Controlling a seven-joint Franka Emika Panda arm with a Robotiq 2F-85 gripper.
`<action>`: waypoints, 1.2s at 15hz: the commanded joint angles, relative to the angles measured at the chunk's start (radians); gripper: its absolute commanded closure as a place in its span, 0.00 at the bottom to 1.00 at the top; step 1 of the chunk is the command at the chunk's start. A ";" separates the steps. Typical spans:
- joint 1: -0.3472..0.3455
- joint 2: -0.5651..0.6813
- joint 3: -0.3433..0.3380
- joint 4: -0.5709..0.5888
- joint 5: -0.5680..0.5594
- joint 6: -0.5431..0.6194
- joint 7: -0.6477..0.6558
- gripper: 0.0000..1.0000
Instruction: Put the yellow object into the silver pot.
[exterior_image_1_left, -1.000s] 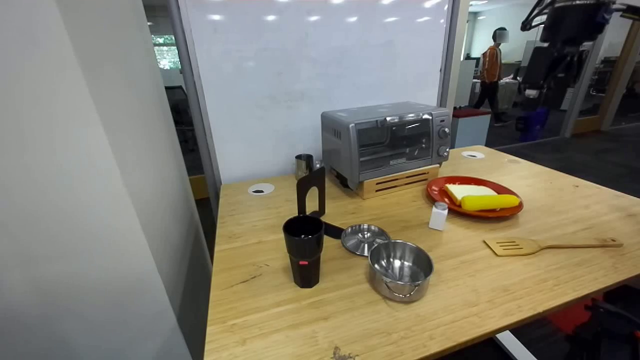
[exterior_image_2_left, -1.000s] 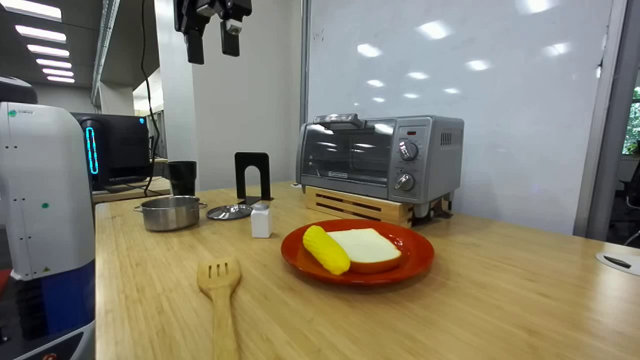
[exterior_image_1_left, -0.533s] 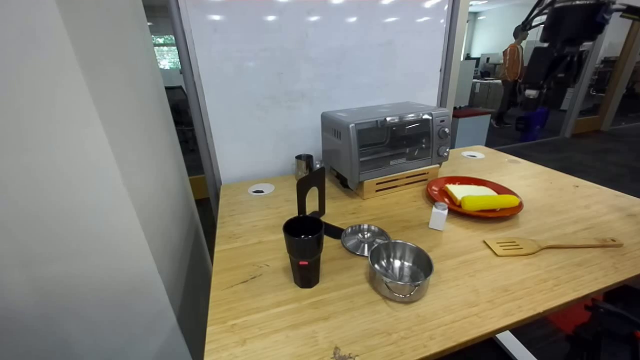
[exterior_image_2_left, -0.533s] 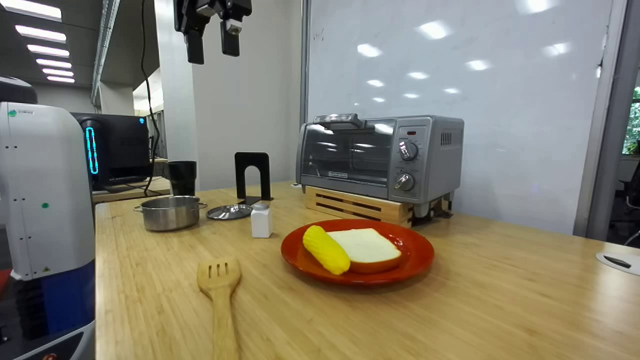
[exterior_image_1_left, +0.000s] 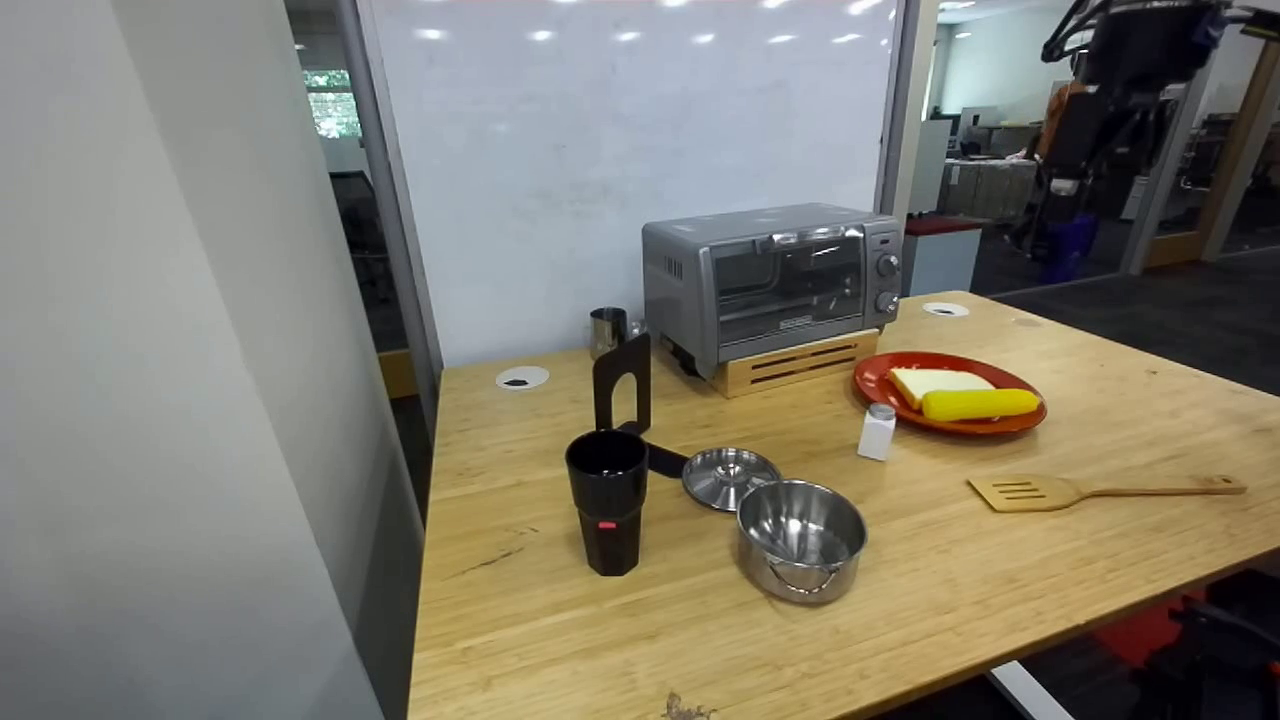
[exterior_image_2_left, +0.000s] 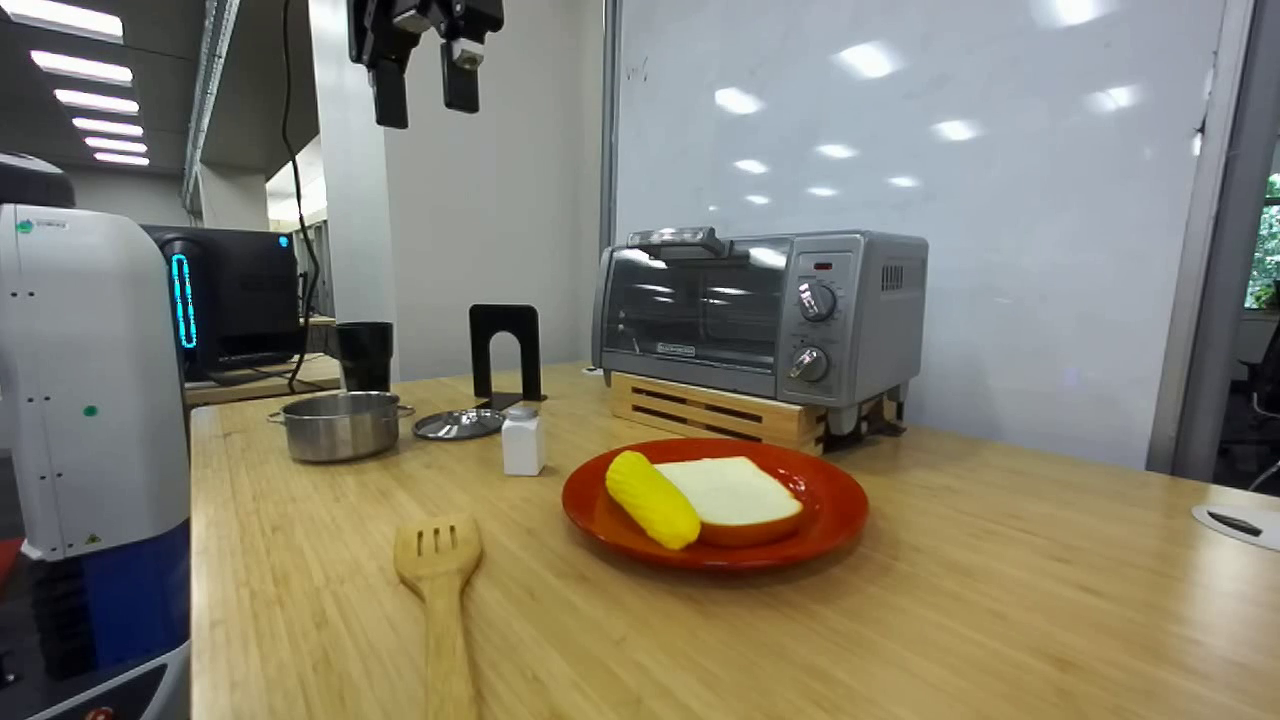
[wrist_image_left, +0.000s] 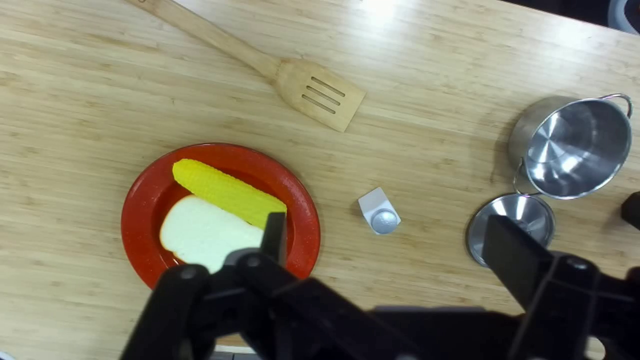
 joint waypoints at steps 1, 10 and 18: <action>-0.009 0.001 0.007 0.002 0.004 -0.003 -0.004 0.00; -0.006 0.145 -0.078 0.023 -0.002 -0.012 -0.176 0.00; -0.013 0.295 -0.083 0.000 -0.142 0.050 -0.346 0.00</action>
